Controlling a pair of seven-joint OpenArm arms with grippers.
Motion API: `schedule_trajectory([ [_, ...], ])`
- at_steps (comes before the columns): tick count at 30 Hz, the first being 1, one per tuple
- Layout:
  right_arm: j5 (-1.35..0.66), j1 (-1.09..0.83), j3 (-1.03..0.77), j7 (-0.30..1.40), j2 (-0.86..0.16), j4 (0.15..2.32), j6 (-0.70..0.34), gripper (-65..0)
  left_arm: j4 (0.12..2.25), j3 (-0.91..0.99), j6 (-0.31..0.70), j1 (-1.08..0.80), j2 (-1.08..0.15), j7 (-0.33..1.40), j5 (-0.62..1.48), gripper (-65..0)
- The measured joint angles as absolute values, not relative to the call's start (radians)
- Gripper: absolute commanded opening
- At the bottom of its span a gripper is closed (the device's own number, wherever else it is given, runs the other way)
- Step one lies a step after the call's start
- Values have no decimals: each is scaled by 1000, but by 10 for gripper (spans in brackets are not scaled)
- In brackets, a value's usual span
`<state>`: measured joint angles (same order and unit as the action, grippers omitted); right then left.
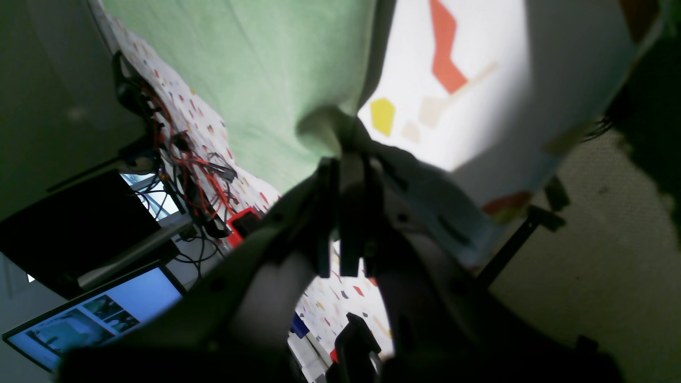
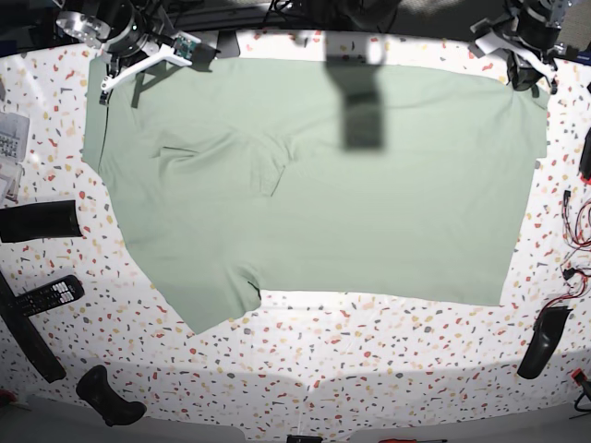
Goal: Fold the T-shirt properly
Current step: 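Drag the shirt further with both grippers away from the hem, then pull the collar-side corners with both grippers to flatten the shirt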
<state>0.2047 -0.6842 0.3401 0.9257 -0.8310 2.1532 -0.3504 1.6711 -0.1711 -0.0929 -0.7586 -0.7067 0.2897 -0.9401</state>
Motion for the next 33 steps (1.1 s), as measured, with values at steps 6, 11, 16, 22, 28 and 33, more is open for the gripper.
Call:
schedule_trajectory([
  [6,204,-684,340,925,-831,2153,-350,-650,1671,-171,-93,-759,-707,373,-947,-650],
  [11,205,-684,340,967,-831,2192,-350,-650,1671,-171,-93,-759,-706,386,-1000,-650],
  [16,201,-684,340,990,-831,2215,-350,-650,1685,-171,-93,-771,-707,390,-1008,-650],
  [22,201,-684,340,997,-831,2215,-347,-650,1769,-171,-89,-820,-707,391,-1011,-650],
  [28,205,-720,339,1004,-831,2215,-347,-650,1783,-171,-89,-820,-707,390,-1010,-650],
  [33,204,-748,339,1004,-831,2215,-347,-650,1783,-171,-89,-820,-707,393,-1011,-650],
])
